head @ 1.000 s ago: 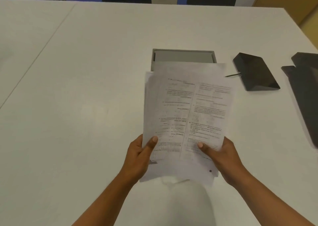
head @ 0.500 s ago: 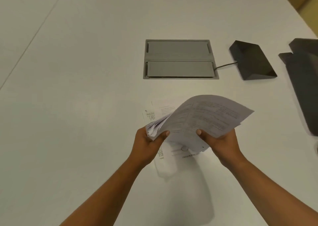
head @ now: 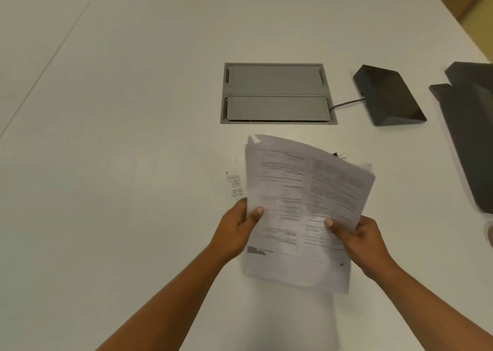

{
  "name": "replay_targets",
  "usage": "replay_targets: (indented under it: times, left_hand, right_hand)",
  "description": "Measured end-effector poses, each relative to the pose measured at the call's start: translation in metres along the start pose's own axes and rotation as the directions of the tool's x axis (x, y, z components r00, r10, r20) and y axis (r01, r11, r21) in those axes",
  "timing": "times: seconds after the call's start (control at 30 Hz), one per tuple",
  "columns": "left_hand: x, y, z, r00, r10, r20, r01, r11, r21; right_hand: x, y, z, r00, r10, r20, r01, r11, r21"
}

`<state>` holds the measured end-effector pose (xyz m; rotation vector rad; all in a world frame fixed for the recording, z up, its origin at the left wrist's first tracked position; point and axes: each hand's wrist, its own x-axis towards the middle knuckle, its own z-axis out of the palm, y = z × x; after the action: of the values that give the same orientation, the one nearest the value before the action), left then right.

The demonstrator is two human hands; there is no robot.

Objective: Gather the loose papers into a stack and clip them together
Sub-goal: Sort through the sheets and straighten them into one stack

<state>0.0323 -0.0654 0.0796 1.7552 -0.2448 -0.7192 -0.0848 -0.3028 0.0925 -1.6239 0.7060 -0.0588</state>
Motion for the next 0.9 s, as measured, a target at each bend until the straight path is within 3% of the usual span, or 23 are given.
replay_targets:
  times: [0.1,0.2,0.23,0.4,0.53,0.6,0.67,0.77,0.9]
  left_hand:
    - [-0.004,-0.034,0.002,0.987,-0.108,0.118,0.075,0.963,0.259]
    - [-0.007,-0.061,-0.011,0.966,-0.193,0.170,0.009,0.688,0.725]
    - [-0.008,-0.066,-0.016,0.968,-0.203,0.146,0.013,0.625,0.780]
    - [-0.007,-0.078,-0.027,0.975,-0.118,-0.190,0.223,0.516,0.827]
    - [0.003,-0.071,-0.015,0.835,-0.204,-0.512,0.531,0.547,0.647]
    - [0.007,-0.066,-0.004,0.791,-0.243,-0.562,0.597,0.510,0.619]
    - [0.013,-0.064,0.002,0.742,-0.276,-0.610,0.646,0.537,0.543]
    - [0.022,-0.064,0.004,0.688,-0.353,-0.634,0.645,0.698,0.311]
    - [0.024,-0.065,0.002,0.710,-0.413,-0.571,0.580,0.802,0.141]
  right_hand:
    - [-0.002,0.009,-0.017,0.995,0.067,-0.076,-0.064,0.997,0.045]
    - [-0.004,0.015,-0.025,0.989,0.107,-0.100,-0.098,0.991,0.086]
    - [-0.004,0.017,-0.025,0.988,0.116,-0.106,-0.105,0.989,0.100]
    - [-0.008,0.026,-0.020,0.981,0.145,-0.131,-0.128,0.983,0.133]
    - [-0.010,0.027,-0.016,0.978,0.151,-0.141,-0.130,0.980,0.148]
    - [-0.012,0.026,-0.016,0.978,0.150,-0.148,-0.129,0.981,0.142]
    - [-0.013,0.025,-0.016,0.977,0.147,-0.155,-0.127,0.983,0.136]
    - [-0.016,0.023,-0.017,0.977,0.144,-0.156,-0.123,0.983,0.134]
    - [-0.018,0.020,-0.020,0.978,0.140,-0.157,-0.119,0.983,0.140]
